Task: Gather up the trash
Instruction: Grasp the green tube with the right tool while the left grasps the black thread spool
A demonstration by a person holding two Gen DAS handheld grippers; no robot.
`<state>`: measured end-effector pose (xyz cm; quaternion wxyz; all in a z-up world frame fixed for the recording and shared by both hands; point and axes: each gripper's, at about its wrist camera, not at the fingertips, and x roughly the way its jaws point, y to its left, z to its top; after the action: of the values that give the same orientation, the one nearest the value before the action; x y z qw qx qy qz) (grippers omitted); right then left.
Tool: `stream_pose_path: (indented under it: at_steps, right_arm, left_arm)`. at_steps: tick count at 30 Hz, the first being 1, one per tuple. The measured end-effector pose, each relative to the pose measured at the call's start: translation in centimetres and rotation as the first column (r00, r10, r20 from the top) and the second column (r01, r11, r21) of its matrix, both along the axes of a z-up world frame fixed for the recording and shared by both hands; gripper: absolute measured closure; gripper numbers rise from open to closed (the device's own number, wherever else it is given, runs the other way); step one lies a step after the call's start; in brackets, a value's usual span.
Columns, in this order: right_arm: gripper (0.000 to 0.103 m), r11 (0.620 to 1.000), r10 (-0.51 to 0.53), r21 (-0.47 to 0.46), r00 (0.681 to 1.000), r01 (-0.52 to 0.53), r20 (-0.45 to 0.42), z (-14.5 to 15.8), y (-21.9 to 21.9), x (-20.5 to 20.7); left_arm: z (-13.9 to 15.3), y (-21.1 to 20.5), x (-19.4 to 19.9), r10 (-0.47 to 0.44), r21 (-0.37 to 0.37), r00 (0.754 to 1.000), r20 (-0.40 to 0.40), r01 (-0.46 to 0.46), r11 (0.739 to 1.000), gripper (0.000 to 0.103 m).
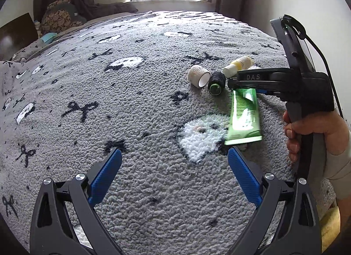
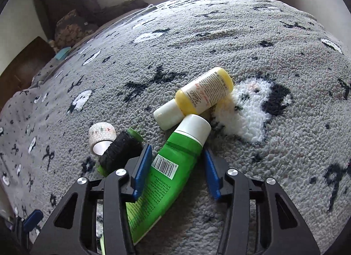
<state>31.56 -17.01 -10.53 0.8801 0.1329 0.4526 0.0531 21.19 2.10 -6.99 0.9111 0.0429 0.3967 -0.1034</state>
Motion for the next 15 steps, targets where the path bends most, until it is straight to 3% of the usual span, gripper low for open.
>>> stream_pose_path:
  at_steps: [5,9,15]
  right_arm:
    - [0.070,0.998,0.028,-0.057,1.000,-0.027,0.008,0.9,-1.5,0.0]
    - [0.071,0.994,0.026,-0.108,0.999,-0.023,0.032,2.0,-3.8,-0.6]
    - [0.071,0.987,0.056,-0.156,0.995,-0.044,0.076,3.9,-6.1,-2.4]
  left_arm:
    - [0.0,-0.9,1.2,-0.009,0.014,1.000,0.002,0.009,1.000,0.012]
    - [0.3,-2.7,2.6,-0.040,0.027,0.999,0.027,0.040,0.999,0.013]
    - [0.5,-5.9,5.0,-0.116,0.029,0.992,0.053,0.115,0.993,0.034]
